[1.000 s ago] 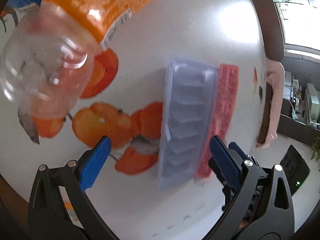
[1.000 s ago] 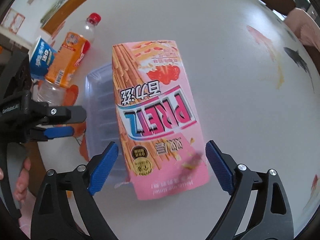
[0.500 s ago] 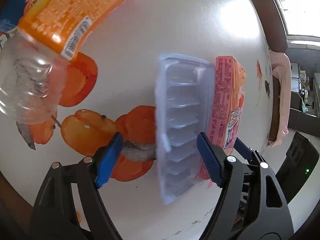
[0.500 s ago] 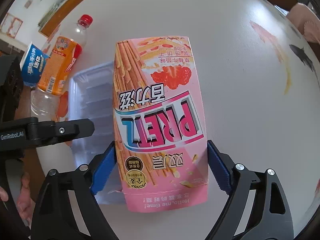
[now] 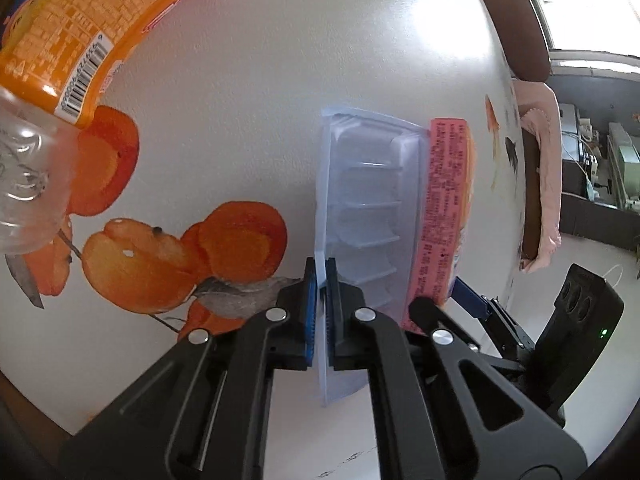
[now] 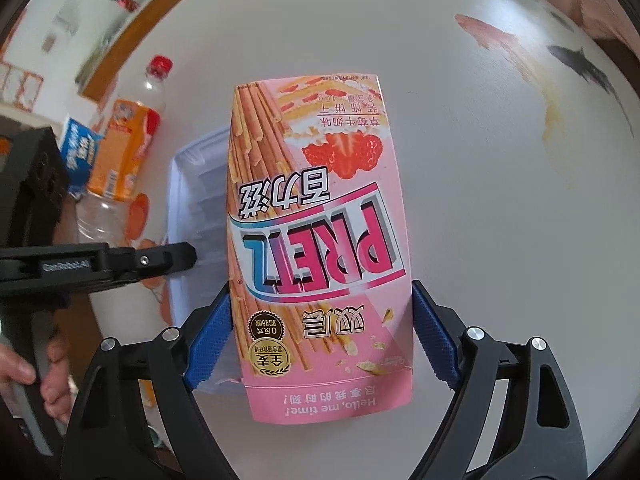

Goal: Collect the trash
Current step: 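Grasp the clear plastic tray with the left tool while the right tool grasps the pink Pretz box, then carry the plastic tray and Pretz box over the grey bin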

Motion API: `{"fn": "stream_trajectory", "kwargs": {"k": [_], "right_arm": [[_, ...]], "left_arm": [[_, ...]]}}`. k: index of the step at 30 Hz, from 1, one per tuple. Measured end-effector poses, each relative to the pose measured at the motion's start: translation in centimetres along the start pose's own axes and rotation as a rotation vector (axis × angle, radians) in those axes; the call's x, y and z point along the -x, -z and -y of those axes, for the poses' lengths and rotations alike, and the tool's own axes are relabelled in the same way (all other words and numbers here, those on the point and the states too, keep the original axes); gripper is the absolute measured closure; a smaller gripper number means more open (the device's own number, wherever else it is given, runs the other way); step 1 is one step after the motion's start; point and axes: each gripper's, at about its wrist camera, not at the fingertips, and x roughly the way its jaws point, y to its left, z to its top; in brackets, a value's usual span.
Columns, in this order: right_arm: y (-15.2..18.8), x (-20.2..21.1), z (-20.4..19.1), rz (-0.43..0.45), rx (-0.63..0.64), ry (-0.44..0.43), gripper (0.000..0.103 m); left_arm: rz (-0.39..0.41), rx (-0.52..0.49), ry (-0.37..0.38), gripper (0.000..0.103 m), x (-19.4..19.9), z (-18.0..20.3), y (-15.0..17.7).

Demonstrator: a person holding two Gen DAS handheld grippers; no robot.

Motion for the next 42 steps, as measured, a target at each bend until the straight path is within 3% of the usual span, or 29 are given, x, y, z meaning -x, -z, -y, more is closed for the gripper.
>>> {"fn": "stream_trajectory", "kwargs": {"k": [6, 16, 22, 28, 32, 37, 42], "right_arm": [[1.0, 1.0, 0.2, 0.028, -0.041, -0.041, 0.02], [2.8, 7.3, 0.6, 0.149, -0.096, -0.159, 0.02], [2.2, 10.2, -2.9, 0.18, -0.025, -0.153, 0.02], [0.5, 11.5, -11.1, 0.172, 0.13, -0.185, 0.02], [-0.8, 10.8, -19.3, 0.147, 0.27, -0.25, 0.02], [-1.8, 7.5, -32.6, 0.073, 0.474, -0.351, 0.02], [-0.7, 1.3, -47.0, -0.048, 0.645, -0.425, 0.02]], "left_arm": [[-0.001, -0.014, 0.025, 0.102, 0.4, -0.1, 0.3], [0.083, -0.114, -0.025, 0.102, 6.6, -1.2, 1.1], [0.125, -0.126, 0.036, 0.102, 11.1, -2.6, 1.8], [0.208, -0.059, 0.118, 0.102, 18.5, -7.7, 2.1], [0.303, -0.003, 0.171, 0.102, 24.8, -13.1, 3.0], [0.462, 0.144, 0.252, 0.102, 32.9, -24.1, 5.3], [0.574, 0.319, 0.197, 0.102, 38.3, -37.6, 9.6]]}}
